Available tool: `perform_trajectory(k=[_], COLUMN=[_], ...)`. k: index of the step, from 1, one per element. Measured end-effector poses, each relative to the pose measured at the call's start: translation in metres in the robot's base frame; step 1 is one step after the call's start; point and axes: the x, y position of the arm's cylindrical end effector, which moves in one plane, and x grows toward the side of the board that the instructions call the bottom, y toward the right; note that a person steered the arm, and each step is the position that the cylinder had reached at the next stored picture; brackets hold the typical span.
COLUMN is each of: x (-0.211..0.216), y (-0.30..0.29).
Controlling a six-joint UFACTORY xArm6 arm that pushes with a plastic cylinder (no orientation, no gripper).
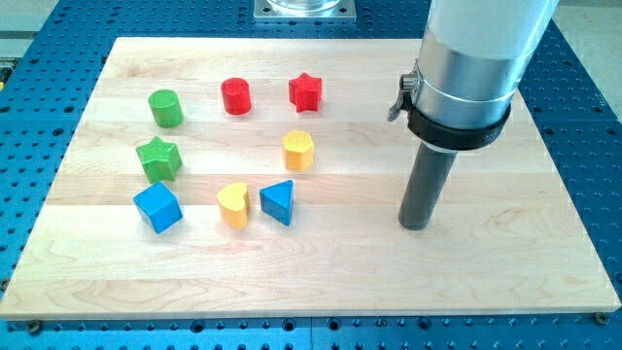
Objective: Move the blue blocks to the bottom left of the green star
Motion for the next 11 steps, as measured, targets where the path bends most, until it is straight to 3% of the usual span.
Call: perform_trajectory(k=[4, 5, 6, 11], x=[-0.001, 0.010, 0.014, 0.015], y=[-0.002, -0.050, -0.059, -0.057])
